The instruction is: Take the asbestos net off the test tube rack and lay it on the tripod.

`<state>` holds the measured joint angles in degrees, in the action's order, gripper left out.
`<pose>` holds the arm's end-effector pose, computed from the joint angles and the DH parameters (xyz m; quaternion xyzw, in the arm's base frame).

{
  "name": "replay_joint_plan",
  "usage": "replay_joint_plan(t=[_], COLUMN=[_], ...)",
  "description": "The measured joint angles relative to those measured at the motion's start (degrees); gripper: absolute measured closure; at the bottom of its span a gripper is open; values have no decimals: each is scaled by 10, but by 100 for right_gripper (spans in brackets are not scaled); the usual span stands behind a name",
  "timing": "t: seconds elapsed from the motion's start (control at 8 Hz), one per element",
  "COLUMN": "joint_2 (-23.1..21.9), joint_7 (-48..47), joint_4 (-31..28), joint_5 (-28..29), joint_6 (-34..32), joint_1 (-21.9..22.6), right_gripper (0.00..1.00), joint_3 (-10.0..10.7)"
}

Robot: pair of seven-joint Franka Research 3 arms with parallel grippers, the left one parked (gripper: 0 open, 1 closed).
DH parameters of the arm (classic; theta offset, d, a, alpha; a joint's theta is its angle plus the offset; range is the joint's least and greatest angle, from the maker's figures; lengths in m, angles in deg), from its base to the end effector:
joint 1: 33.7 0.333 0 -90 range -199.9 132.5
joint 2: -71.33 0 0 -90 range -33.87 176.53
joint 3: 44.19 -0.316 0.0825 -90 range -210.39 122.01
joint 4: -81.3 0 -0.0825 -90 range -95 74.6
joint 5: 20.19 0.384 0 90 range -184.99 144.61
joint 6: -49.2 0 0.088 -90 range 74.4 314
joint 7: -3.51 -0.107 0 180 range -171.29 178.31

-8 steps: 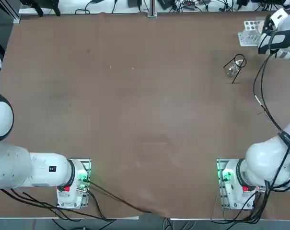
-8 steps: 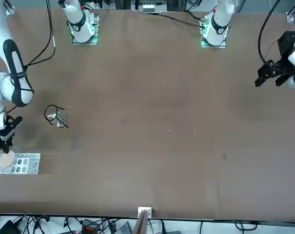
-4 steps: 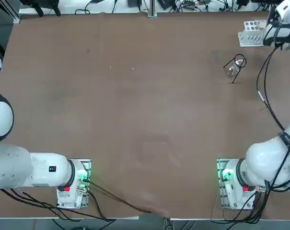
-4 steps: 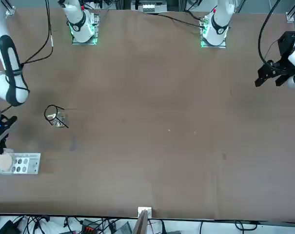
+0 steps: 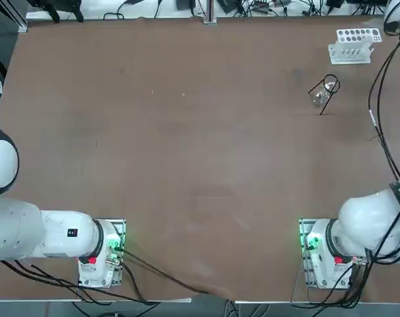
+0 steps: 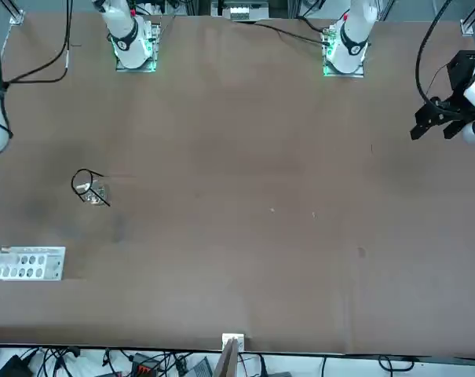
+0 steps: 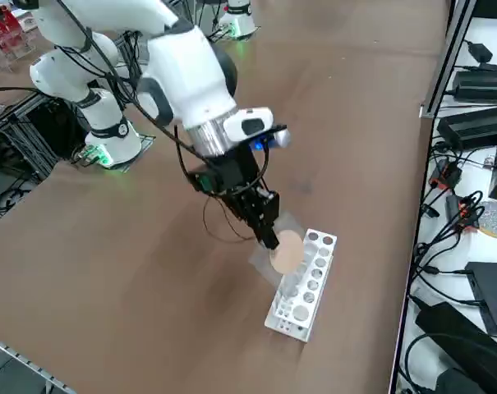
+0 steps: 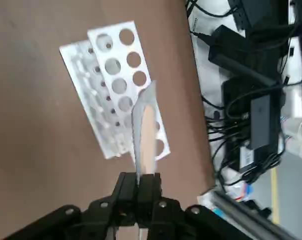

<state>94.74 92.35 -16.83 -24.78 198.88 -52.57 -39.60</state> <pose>0.6452 -0.2705 0.4075 0.7958 0.5530 0.1000 0.2257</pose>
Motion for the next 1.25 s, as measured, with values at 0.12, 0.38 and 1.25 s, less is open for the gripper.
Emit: replay_joint_plan(t=[0.12,0.38,1.25], joint_2=[-9,-24,-27], joint_7=[-51,-231,-816], joint_4=[8,47,74], joint_5=[-10,-117,-339], joint_6=[-47,-167,-517], joint_1=[9,45,275], right_gripper=[98,98,98], joint_3=[1,4,1])
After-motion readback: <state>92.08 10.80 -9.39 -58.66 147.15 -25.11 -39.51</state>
